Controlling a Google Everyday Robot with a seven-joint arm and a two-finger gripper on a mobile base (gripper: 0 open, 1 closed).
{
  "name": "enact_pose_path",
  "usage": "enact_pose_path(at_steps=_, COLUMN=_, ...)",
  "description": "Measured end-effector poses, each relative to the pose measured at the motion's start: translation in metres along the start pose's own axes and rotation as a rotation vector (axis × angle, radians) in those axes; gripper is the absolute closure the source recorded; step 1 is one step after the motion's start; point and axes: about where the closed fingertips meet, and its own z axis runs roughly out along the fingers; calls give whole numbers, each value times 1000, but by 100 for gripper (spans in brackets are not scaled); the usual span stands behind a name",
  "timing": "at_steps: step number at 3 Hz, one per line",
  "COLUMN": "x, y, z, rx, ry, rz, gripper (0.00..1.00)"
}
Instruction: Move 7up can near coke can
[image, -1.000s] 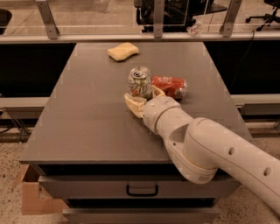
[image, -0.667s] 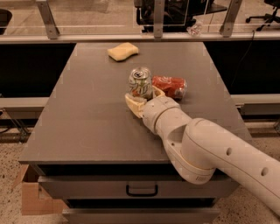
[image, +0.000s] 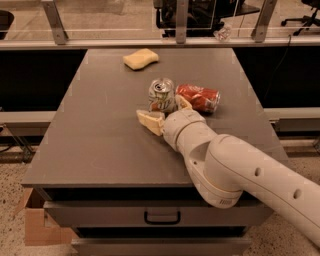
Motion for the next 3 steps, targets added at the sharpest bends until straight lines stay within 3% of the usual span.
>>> enact_pose_path(at_steps=1, x=0, y=1, z=-1, rx=5, ry=0, rz=5, gripper=0)
enact_pose_path(at_steps=3, x=-5, y=36, z=-37, rx=-31, ry=-18, rz=39, gripper=0)
